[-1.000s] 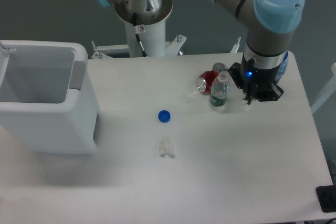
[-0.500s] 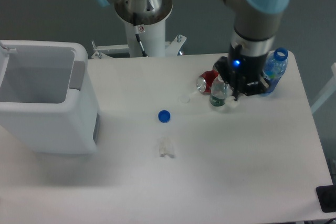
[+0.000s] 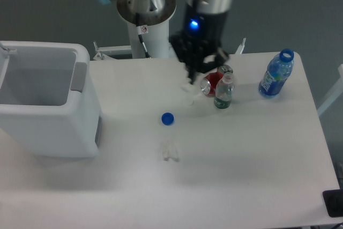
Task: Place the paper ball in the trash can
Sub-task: 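Carry the paper ball in the gripper over to the white trash bin, then lower the gripper into the bin opening and release the paper ball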
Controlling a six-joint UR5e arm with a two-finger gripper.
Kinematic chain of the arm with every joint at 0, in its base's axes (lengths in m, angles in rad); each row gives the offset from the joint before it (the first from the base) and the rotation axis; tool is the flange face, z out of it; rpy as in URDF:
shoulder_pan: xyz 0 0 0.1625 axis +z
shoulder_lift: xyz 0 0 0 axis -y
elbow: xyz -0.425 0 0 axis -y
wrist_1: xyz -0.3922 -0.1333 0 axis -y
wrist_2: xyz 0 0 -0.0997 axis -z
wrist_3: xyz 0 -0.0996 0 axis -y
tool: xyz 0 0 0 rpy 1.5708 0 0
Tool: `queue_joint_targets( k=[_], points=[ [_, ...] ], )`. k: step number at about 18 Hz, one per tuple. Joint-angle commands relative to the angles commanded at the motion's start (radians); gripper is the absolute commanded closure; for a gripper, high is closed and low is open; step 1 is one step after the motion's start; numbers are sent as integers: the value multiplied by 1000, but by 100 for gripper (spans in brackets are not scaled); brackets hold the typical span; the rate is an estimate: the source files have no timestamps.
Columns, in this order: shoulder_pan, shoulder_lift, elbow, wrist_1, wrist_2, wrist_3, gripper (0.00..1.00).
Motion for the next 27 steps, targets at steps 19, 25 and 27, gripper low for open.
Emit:
queue_joint_targets(
  k=[19,25,27],
  points=[
    [-336,14,-81,50,-63,-94,96],
    [-361,6,-97,66,-63,-91,64],
    [-362,2,-97,66,-63,-91,53]
  ],
)
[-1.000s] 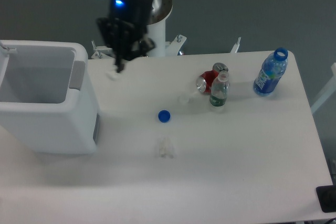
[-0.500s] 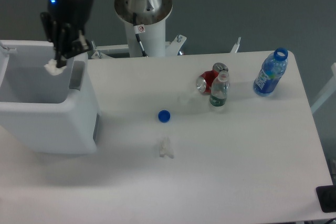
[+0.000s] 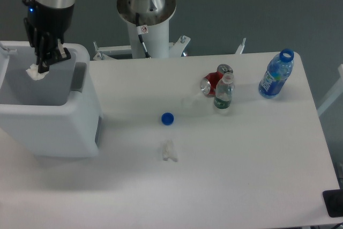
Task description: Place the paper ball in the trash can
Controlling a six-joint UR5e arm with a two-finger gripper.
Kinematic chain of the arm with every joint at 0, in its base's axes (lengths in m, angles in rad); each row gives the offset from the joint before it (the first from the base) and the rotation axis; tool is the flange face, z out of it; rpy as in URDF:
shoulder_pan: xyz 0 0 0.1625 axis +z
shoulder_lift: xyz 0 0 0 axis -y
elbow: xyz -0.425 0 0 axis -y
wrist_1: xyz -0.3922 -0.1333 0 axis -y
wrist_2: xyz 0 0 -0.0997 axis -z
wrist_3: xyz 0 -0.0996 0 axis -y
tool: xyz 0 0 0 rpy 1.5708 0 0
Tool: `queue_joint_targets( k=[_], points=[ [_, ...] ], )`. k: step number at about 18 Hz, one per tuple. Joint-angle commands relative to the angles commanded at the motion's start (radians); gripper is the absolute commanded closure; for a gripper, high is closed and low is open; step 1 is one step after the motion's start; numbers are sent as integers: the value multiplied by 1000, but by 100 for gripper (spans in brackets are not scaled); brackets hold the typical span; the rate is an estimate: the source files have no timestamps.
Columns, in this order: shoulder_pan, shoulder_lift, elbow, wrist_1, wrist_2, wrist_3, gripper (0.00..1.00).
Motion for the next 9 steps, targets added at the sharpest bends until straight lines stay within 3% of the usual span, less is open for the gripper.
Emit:
queue_joint_targets(
  k=[3,4,9],
  points=[
    [0,0,0,0,-3,-3,20],
    [0,2,3,2,-2,-2,0],
    [11,6,14,8,9,8,0]
  ],
)
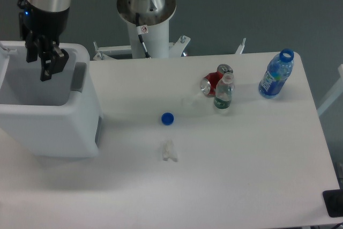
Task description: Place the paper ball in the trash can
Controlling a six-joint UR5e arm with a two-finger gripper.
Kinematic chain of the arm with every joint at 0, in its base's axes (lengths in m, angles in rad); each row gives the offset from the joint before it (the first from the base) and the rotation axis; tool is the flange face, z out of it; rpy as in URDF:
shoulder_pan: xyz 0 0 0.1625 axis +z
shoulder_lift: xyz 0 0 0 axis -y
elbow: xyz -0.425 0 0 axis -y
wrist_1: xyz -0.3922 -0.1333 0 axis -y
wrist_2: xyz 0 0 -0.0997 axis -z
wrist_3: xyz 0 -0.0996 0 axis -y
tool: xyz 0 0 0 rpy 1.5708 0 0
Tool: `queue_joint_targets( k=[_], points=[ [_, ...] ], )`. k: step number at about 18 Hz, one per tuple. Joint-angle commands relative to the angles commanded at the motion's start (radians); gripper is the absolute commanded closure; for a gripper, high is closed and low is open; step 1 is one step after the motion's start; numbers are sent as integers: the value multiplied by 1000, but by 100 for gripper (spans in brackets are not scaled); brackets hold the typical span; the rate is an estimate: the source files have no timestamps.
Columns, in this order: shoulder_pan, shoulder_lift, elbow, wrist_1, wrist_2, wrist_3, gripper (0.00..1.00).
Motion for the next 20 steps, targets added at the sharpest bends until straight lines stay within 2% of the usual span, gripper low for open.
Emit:
queue_joint_targets(
  k=[1,5,8,12,16,20],
  points=[
    [14,0,3,2,11,3,0],
    [92,0,-1,8,178,132,0],
    [214,2,-9,14,205,173,0],
    [323,-12,-18,15,261,244,0],
    [420,-90,-18,35,278,284,0],
    [503,-170,-17,32,334,414,0]
  ],
)
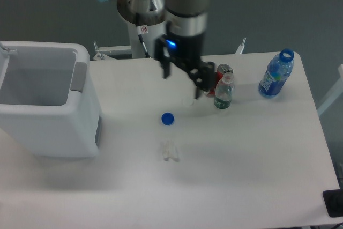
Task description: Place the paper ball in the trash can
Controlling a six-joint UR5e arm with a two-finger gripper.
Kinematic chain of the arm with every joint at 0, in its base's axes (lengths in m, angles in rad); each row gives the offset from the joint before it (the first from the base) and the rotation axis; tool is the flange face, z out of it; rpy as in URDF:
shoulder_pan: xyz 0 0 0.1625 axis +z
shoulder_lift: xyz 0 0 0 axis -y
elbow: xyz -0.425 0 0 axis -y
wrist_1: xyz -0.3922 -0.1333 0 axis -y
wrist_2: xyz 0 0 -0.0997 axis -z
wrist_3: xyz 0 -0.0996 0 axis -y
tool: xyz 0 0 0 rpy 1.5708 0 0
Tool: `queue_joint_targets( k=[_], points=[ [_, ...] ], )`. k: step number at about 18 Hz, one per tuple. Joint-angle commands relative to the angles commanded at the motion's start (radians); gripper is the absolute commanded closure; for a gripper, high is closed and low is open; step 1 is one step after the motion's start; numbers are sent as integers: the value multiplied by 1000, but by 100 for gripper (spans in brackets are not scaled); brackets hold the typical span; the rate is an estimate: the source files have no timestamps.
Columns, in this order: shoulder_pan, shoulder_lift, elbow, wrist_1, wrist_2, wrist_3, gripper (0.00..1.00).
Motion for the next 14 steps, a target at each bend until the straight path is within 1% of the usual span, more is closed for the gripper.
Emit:
queue_joint_targets(
  k=[1,3,5,7,9,11,12,14],
  points=[
    [8,-21,0,3,18,32,0],
    [34,-74,24,2,46,74,0],
    [46,-117,50,3,46,86,0],
    [57,-152,57,8,48,88,0],
    [66,-186,54,46,46,97,0],
    [63,-219,44,99,45,99,0],
    [63,-230,46,113,45,99,0],
    [63,-232,44,115,45,99,0]
  ],
)
